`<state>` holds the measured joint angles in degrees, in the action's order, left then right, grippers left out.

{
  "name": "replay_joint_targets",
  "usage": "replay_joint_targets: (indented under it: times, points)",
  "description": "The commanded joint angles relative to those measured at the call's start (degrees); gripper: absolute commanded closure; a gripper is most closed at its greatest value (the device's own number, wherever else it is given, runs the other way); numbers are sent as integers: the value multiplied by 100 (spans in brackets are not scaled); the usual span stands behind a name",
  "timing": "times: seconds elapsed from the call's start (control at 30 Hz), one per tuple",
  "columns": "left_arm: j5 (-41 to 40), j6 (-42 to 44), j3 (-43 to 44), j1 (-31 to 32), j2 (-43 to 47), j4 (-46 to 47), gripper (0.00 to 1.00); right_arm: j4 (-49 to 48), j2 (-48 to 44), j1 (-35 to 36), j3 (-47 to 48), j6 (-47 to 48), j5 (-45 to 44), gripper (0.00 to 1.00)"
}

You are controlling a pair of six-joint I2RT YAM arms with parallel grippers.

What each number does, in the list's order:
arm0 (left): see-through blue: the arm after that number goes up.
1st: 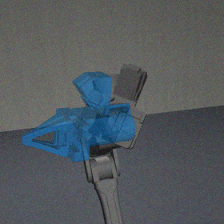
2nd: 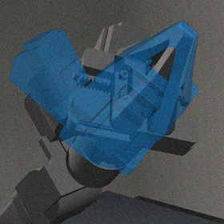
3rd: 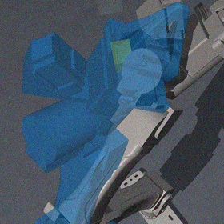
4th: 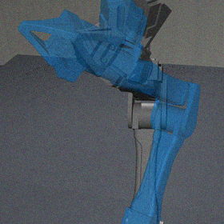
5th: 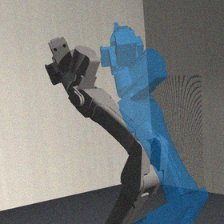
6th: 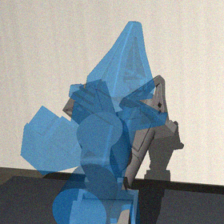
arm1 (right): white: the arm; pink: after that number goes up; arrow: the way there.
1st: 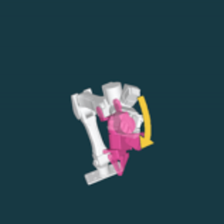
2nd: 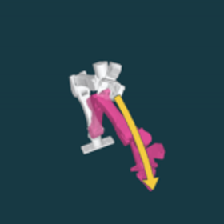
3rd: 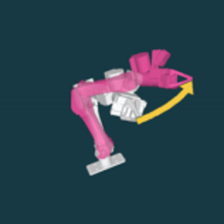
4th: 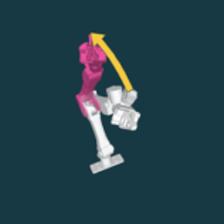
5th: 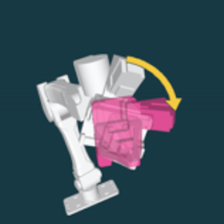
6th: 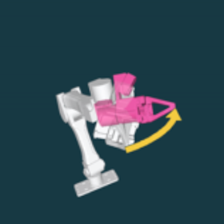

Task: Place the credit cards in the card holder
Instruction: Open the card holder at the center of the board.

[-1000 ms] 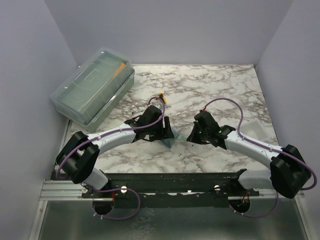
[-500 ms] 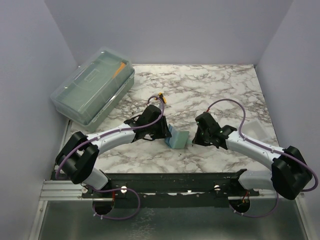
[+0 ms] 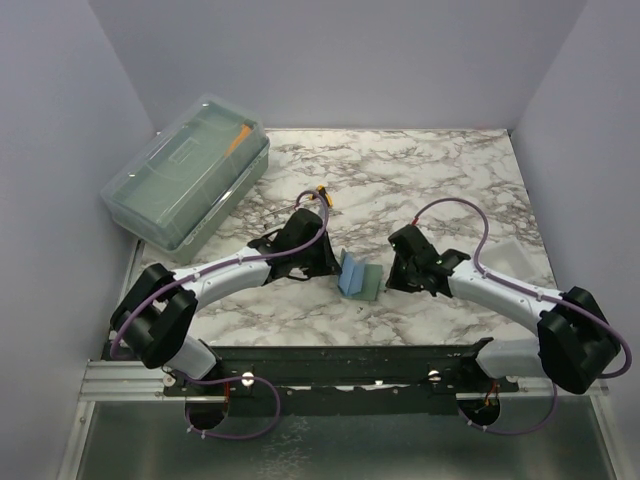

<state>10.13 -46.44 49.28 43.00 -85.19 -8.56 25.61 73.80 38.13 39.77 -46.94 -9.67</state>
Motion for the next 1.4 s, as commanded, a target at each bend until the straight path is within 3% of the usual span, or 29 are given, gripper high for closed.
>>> replay_joint_targets:
  times: [0.0, 0.1, 0.43, 0.6, 0.73, 0.93, 1.0, 1.1, 1.37]
  points:
    - [308, -48, 184, 51, -172, 125, 89, 145, 183, -14, 205, 77, -167, 96]
    - [305, -71, 250, 105, -229, 127, 100, 428, 300, -7, 357, 121, -326, 84]
    - [-139, -90, 493, 235, -34, -204, 100, 1483, -48, -8, 1227, 497, -427, 44]
    - [-338, -138, 605, 335, -66, -383, 100, -10, -257, -12, 809, 682, 1111, 30]
    - [-372, -147, 628, 349, -186, -384, 100, -1201, -113, -15, 347, 417, 1620, 28]
    - [-434, -129, 453, 349, -222, -384, 100, -1371, -42, -254, 46, 316, 1459, 31]
    - [-502, -133, 331, 344, -162, -392, 100, -1640, -126, -409, -184, 283, 1751, 35]
    - [-646, -165, 102, 344, -36, -392, 100, -2046, -147, -455, -362, 336, 2226, 33]
    - [-660, -229, -91, 288, -15, -384, 100, -2812, 814, -436, -113, 403, 3236, 33]
